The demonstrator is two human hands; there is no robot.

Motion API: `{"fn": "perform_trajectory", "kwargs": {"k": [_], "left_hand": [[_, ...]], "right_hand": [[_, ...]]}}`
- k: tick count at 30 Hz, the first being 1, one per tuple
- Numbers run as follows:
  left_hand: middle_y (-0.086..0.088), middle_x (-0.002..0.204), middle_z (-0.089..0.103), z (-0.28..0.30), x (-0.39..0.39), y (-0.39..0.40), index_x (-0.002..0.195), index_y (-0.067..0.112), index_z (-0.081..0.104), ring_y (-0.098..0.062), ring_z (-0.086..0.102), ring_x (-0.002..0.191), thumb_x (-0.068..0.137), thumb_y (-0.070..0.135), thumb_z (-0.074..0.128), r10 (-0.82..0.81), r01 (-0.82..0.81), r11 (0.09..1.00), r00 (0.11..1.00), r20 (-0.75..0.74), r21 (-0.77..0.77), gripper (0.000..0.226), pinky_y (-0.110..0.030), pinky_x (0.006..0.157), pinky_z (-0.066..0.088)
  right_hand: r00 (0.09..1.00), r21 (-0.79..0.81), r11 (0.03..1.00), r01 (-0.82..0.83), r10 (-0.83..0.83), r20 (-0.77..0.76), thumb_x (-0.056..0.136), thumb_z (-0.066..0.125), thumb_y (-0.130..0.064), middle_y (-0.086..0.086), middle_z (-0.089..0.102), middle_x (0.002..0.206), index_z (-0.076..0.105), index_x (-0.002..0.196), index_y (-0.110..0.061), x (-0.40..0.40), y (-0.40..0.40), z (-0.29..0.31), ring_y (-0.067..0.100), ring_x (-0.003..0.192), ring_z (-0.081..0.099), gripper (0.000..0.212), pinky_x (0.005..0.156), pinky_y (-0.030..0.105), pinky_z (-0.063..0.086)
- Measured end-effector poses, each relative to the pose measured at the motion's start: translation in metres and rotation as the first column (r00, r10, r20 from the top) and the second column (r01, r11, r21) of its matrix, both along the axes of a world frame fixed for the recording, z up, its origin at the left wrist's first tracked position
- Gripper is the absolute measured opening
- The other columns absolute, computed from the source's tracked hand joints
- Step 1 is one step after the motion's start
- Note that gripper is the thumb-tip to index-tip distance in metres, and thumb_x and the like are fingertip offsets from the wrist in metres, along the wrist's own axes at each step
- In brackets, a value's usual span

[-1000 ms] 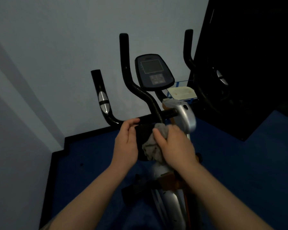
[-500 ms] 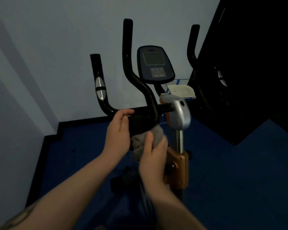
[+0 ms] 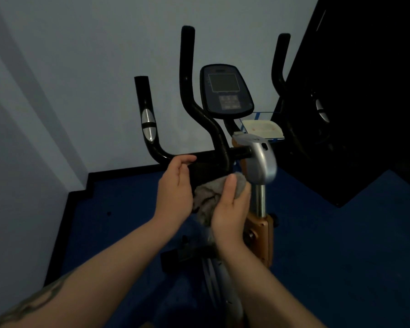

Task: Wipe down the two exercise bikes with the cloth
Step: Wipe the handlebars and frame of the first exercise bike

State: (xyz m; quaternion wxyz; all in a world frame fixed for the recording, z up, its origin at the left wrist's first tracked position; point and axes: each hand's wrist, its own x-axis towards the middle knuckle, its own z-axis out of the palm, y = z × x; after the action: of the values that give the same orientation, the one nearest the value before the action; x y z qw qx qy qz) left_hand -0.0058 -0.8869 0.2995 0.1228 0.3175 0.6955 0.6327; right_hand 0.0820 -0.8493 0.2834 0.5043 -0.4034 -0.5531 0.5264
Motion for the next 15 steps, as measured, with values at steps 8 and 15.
{"fn": "perform_trajectory", "kwargs": {"k": [8, 15], "left_hand": [[0.011, 0.090, 0.065, 0.000, -0.002, -0.001, 0.109, 0.025, 0.061, -0.006, 0.061, 0.082, 0.104, 0.014, 0.033, -0.037, 0.037, 0.999, 0.999, -0.008, 0.001, 0.030, -0.023, 0.074, 0.050], [0.008, 0.101, 0.066, 0.001, -0.003, -0.001, 0.111, 0.022, 0.061, -0.005, 0.062, 0.092, 0.105, 0.016, 0.034, -0.064, 0.062, 0.998, 0.995, 0.071, 0.028, 0.029, -0.023, 0.081, 0.051]], "right_hand": [[0.999, -0.019, 0.999, -0.029, 0.030, 0.045, 0.088, 0.041, -0.052, 0.005, 0.058, 0.103, 0.047, 0.099, -0.027, -0.001, -0.003, -0.003, 0.010, 0.094, 0.058, 0.028, 0.080, 0.025, 0.049], [0.919, 0.220, 0.964, -0.146, 0.050, 0.392, 0.089, 0.031, -0.060, -0.004, 0.049, 0.102, 0.043, 0.103, -0.023, 0.012, 0.004, 0.004, 0.008, 0.089, 0.053, 0.042, 0.075, 0.028, 0.047]]}}
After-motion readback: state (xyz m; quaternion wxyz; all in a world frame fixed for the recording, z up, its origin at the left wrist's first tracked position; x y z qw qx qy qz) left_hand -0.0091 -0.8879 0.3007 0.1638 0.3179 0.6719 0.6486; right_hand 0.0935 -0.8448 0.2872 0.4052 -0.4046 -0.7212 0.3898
